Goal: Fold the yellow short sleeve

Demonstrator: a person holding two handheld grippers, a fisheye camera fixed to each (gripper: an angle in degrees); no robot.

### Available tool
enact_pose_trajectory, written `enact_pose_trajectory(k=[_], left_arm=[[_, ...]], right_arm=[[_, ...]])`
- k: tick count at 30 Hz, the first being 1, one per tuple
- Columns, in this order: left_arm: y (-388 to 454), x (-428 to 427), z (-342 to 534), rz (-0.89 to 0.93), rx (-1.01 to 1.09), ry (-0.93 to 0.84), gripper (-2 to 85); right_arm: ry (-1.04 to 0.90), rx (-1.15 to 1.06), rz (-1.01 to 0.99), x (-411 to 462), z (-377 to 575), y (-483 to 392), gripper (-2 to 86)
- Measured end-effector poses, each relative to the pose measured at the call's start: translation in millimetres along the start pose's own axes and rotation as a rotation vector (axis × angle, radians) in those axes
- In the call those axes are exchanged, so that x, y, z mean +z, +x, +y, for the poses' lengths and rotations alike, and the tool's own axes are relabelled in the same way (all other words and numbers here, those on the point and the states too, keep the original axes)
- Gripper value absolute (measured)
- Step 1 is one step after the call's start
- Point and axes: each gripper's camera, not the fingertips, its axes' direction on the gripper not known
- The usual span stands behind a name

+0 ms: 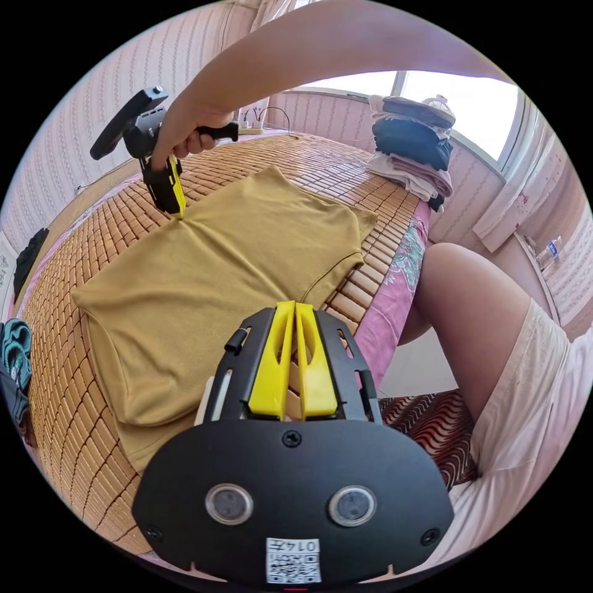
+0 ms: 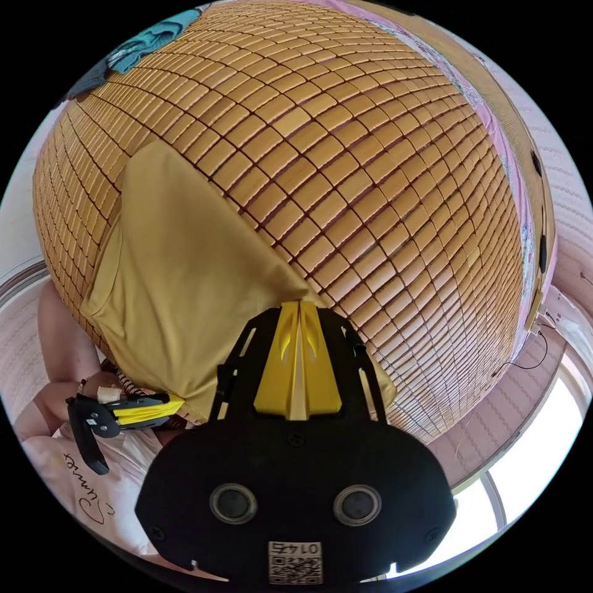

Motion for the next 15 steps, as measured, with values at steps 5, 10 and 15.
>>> enact_pose_trajectory(k=[5,10,15], left_arm=[[6,-6,8,-0.008,-0.011,0.023,-0.9],[15,-31,13,-0.009,0.003,0.108,-0.3],[24,-52,2,0.032,-0.012,0.192,1.8]], right_arm=[[0.047,-0.015,0.041,25,20,-9,-0.5],[0.391,0.134,-0.113,42,135,7,-0.6],[0.496,0.436,-0.161,145,313,20,1.9]])
